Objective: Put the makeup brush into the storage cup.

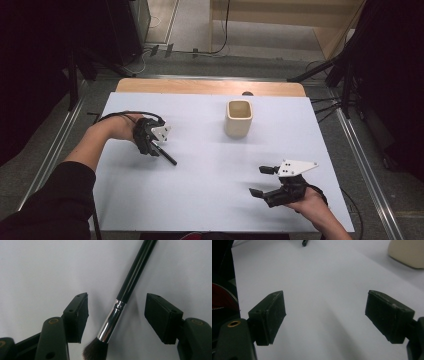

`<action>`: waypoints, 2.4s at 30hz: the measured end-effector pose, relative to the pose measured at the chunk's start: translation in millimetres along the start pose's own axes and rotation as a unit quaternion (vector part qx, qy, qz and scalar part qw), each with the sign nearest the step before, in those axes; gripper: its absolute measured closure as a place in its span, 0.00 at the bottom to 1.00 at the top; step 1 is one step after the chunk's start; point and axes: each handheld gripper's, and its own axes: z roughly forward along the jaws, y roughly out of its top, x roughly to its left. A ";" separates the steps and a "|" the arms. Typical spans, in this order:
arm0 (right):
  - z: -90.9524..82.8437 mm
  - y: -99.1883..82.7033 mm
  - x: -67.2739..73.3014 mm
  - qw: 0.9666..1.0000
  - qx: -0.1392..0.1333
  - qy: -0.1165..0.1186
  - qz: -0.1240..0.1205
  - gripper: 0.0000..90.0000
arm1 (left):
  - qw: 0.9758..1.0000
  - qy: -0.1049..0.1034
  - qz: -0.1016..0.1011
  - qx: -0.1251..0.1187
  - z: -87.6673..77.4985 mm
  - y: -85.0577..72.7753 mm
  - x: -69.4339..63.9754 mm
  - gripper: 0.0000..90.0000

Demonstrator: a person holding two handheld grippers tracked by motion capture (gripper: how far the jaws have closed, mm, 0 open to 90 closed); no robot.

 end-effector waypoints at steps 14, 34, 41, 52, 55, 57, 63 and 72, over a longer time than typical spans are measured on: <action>0.4 0.0 0.2 1.000 0.002 0.001 -0.001 0.20 | 1.000 -0.027 0.013 0.005 12.5 0.1 6.0 0.39; 2.0 -0.3 1.2 1.000 0.009 0.003 -0.004 0.20 | 0.998 -0.043 0.038 0.002 9.9 2.9 0.5 0.79; 2.9 -0.9 1.5 1.000 0.014 0.002 -0.007 0.20 | 0.998 -0.048 0.039 0.007 9.8 5.0 2.4 0.88; 2.6 -0.6 1.2 1.000 0.011 0.004 -0.006 0.20 | 0.999 -0.038 0.022 0.001 -0.6 7.1 -0.1 0.88; 2.3 -0.6 1.3 1.000 0.011 0.004 -0.004 0.20 | 0.999 -0.031 0.005 -0.007 -7.2 8.2 -0.7 0.88; 2.0 -0.5 1.4 1.000 0.010 0.003 -0.004 0.20 | 0.999 -0.037 -0.032 -0.014 -11.3 9.6 -1.1 0.88; 1.8 -0.2 1.7 1.000 0.008 0.002 -0.003 0.20 | 0.995 -0.042 -0.076 -0.045 -23.4 13.2 -2.3 0.88; 1.1 0.1 2.2 1.000 0.006 0.003 -0.003 0.20 | 0.975 -0.073 -0.191 -0.089 -29.6 10.4 -6.2 0.88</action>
